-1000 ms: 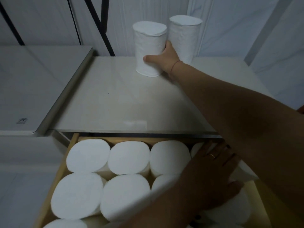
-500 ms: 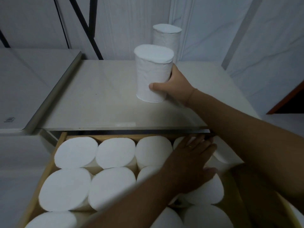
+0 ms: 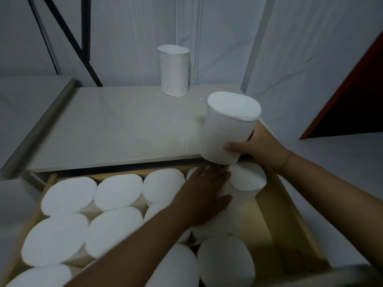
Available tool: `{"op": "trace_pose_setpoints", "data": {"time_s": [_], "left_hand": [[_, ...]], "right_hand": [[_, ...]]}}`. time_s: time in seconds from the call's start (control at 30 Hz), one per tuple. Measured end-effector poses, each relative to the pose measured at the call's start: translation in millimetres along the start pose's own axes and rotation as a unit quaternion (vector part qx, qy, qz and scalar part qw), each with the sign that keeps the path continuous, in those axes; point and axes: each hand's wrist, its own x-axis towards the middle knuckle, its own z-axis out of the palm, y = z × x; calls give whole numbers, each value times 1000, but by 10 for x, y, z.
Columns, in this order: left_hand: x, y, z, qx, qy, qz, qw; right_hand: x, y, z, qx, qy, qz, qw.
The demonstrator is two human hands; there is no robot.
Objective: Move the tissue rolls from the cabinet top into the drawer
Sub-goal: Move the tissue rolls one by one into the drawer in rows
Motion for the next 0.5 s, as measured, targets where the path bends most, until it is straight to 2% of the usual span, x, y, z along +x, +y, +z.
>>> {"op": "trace_pose_setpoints", "data": {"time_s": [0.2,0.5], "left_hand": [[-14,25,-2,7,34,-6,999],[-48,18,36,21,16,-3,1000]], "right_hand": [[-489,120,-348,9,-2,8,1000],[-747,352,-470,-4,-26,20,999]]}}
